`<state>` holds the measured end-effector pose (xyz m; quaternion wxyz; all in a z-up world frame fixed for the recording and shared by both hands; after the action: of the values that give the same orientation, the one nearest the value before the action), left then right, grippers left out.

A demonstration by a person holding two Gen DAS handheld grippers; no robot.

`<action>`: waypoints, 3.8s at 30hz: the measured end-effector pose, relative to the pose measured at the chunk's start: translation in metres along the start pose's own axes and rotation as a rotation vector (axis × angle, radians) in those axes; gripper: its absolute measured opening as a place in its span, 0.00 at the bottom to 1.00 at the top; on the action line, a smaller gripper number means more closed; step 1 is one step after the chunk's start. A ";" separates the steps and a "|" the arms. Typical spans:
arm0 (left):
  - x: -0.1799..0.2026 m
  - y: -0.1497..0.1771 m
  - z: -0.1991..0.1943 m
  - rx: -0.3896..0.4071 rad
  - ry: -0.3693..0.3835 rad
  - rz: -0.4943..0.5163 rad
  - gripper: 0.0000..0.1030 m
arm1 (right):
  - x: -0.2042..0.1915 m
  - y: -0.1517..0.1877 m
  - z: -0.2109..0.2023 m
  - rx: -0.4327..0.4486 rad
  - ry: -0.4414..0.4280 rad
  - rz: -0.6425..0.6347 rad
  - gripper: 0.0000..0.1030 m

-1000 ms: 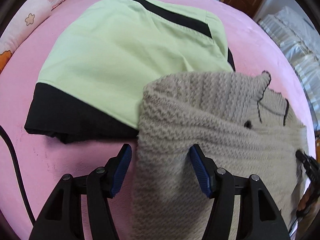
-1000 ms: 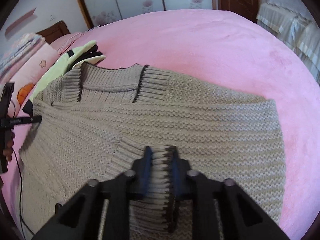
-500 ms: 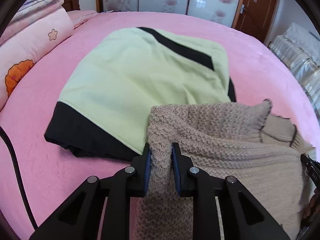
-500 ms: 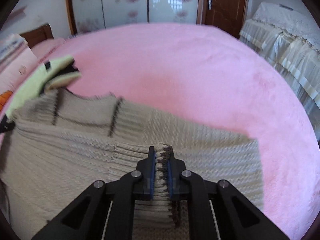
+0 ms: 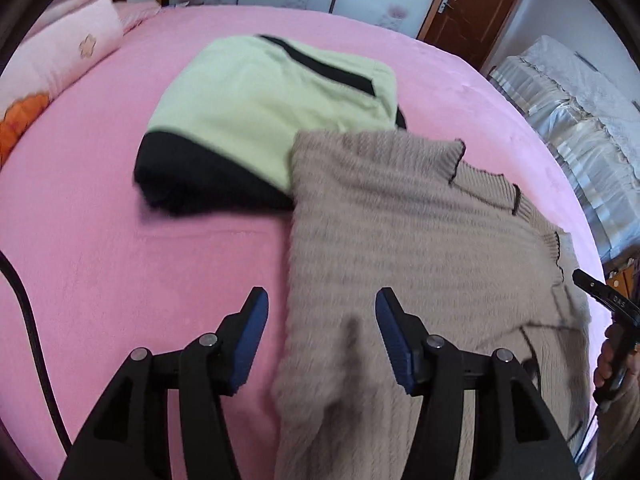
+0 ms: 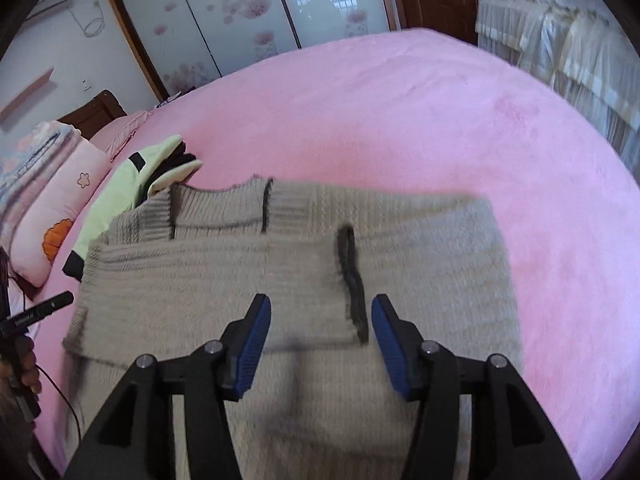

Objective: Fold large clothes
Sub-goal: 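Fold the held cardigan side inward with the left gripper, release, then move both grippers to the cardigan hem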

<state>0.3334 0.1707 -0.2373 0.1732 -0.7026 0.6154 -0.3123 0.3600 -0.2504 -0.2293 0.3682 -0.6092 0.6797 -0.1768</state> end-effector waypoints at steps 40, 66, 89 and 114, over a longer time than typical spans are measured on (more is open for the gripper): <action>-0.035 0.069 -0.003 0.004 -0.096 0.052 0.23 | -0.023 0.028 0.046 -0.017 0.183 -0.149 0.35; 0.028 0.056 -0.126 0.079 -0.083 -0.007 0.79 | -0.047 0.034 -0.114 0.065 0.099 -0.186 0.46; 0.057 0.219 -0.128 -0.042 -0.116 0.052 0.55 | -0.007 0.199 -0.141 -0.106 0.102 -0.206 0.43; 0.032 0.300 -0.227 -0.051 -0.140 0.087 0.63 | 0.043 0.274 -0.264 -0.111 0.137 -0.129 0.45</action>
<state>-0.0396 0.1164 -0.2492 0.2113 -0.6994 0.6397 -0.2388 -0.0202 -0.2928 -0.2542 0.2744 -0.6574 0.6716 -0.2035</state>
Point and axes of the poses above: each gripper's, at about its wrist camera, not at the fingertips, and z roughly the way its jaws point, x to its right, y to its underside, the point moved 8 cm from there along z, roughly the way its jaws point, and after that the axes turned 10 degrees about x, right-handed, at the moved point
